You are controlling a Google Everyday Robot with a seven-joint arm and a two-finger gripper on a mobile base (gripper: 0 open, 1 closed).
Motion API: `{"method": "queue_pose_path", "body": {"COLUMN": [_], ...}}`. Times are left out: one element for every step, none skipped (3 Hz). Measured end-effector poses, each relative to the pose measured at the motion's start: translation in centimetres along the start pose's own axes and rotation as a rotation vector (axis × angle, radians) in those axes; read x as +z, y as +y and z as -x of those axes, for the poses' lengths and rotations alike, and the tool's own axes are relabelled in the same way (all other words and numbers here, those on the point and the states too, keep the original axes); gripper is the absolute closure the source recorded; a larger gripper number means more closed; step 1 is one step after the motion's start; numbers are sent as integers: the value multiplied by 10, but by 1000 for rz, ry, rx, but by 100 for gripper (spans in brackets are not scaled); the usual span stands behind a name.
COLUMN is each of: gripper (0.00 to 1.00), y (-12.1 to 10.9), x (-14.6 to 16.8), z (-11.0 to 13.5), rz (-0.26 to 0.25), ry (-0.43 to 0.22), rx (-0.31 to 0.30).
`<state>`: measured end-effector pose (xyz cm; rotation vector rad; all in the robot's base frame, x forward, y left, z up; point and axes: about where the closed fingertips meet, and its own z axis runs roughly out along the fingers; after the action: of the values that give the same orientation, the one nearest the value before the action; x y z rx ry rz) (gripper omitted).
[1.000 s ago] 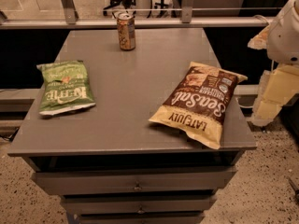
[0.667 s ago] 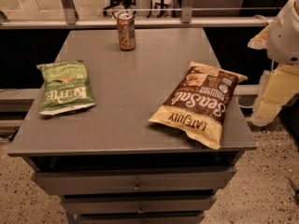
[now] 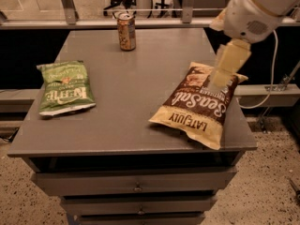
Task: Knock orange can over
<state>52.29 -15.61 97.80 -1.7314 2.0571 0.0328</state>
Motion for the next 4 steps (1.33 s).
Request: {"method": "queue_pose_path", "body": {"gripper": [0, 0, 0, 0], "y": [-37, -37, -53, -88], "x": [31, 31, 56, 98], "z": [34, 34, 53, 71], "rz": [-5, -5, -3, -13], "ry": [-72, -72, -154, -264], "rx": [-2, -2, 3, 39]}}
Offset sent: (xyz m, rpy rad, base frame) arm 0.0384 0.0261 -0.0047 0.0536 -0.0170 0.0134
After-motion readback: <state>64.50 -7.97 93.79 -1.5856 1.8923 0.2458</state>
